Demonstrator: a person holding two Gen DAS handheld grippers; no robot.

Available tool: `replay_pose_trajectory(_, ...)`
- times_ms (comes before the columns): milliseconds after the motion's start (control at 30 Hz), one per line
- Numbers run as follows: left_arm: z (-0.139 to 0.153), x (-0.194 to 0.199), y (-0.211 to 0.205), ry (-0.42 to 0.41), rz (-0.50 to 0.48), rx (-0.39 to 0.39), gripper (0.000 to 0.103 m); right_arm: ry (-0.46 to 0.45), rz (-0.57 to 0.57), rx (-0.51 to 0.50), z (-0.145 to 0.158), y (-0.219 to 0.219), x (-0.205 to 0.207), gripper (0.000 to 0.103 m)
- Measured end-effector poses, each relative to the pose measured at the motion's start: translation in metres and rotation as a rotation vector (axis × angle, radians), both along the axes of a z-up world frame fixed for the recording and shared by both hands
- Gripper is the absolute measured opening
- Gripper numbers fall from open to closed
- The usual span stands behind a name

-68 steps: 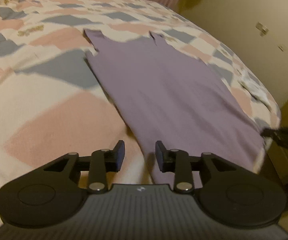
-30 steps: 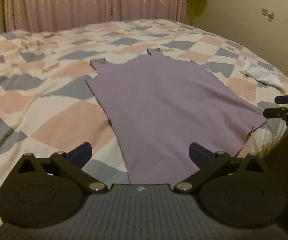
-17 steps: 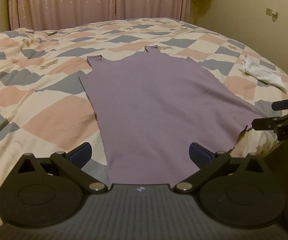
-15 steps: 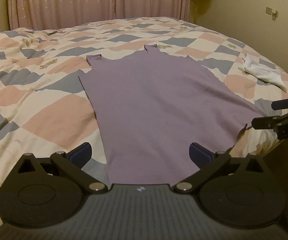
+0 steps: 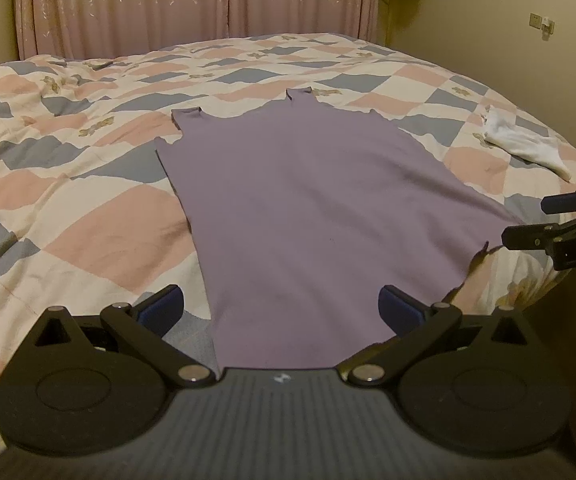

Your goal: Fold clothes

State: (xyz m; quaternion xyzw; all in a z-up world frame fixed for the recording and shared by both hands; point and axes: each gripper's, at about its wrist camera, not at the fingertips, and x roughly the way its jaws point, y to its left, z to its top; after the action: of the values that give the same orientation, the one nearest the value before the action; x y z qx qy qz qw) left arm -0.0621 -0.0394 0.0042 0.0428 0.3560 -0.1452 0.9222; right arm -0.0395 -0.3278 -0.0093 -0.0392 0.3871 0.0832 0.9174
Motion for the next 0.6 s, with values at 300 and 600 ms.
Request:
replay_pose_trajectory(300,0.0004,0.001,0.0006,0.001,-0.01,-0.003,0.102,-0.003,-0.002,-0.001,-0.0017,-0.0024,0.0007,0.101)
replay_pose_trajectory(600,-0.0018,0.0028,-0.0009,0.006,-0.013,0.0,0.102,-0.003,-0.011,-0.002,-0.0045,-0.0039,0.0023,0.101)
